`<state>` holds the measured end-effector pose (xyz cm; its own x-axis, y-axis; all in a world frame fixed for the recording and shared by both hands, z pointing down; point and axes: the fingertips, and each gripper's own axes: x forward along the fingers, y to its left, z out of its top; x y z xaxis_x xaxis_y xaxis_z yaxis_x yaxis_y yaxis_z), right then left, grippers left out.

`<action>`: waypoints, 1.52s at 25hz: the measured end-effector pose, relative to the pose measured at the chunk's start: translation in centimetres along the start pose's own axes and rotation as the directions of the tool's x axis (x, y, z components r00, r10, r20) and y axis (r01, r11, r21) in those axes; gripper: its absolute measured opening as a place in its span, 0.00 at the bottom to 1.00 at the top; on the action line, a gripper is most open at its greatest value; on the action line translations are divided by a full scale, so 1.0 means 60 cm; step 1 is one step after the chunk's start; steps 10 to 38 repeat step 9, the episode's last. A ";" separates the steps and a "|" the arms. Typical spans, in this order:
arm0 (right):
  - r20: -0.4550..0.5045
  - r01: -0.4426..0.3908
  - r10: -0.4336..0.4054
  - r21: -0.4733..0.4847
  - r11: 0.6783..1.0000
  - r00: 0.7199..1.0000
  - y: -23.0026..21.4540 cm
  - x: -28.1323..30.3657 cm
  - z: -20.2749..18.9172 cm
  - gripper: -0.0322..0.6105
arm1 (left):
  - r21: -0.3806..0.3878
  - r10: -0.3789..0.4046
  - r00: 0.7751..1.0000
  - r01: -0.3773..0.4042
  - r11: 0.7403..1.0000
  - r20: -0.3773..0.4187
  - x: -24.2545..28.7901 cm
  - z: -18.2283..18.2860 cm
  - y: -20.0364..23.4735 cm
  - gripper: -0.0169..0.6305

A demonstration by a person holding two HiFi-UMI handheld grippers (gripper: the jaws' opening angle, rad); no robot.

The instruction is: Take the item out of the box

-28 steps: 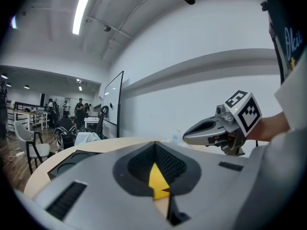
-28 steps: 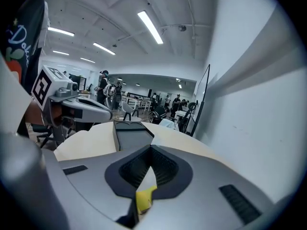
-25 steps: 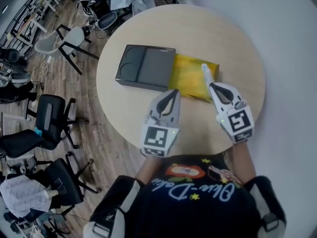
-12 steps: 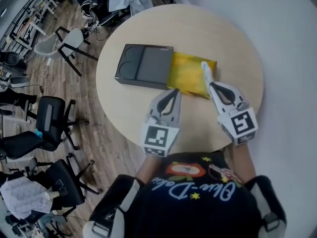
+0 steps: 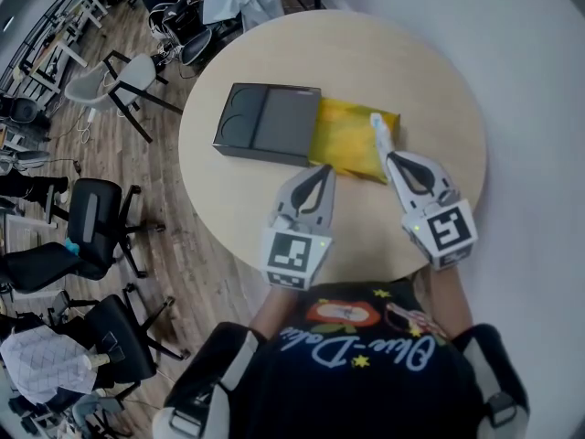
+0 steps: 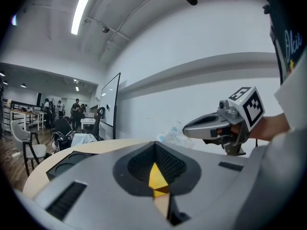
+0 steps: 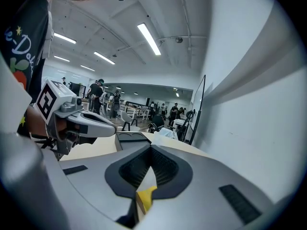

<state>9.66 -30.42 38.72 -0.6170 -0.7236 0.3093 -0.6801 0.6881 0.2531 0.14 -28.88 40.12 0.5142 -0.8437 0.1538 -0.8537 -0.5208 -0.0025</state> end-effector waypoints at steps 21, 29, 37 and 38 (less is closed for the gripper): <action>-0.002 -0.002 0.002 -0.011 1.000 1.000 -0.004 0.001 -0.003 0.05 | -0.020 0.007 1.000 -0.007 1.000 0.003 0.002 -0.001 -0.001 0.01; -0.002 -0.002 0.002 -0.011 1.000 1.000 -0.004 0.001 -0.003 0.05 | -0.020 0.007 1.000 -0.007 1.000 0.003 0.002 -0.001 -0.001 0.01; -0.002 -0.002 0.002 -0.011 1.000 1.000 -0.004 0.001 -0.003 0.05 | -0.020 0.007 1.000 -0.007 1.000 0.003 0.002 -0.001 -0.001 0.01; -0.002 -0.002 0.002 -0.011 1.000 1.000 -0.004 0.001 -0.003 0.05 | -0.020 0.007 1.000 -0.007 1.000 0.003 0.002 -0.001 -0.001 0.01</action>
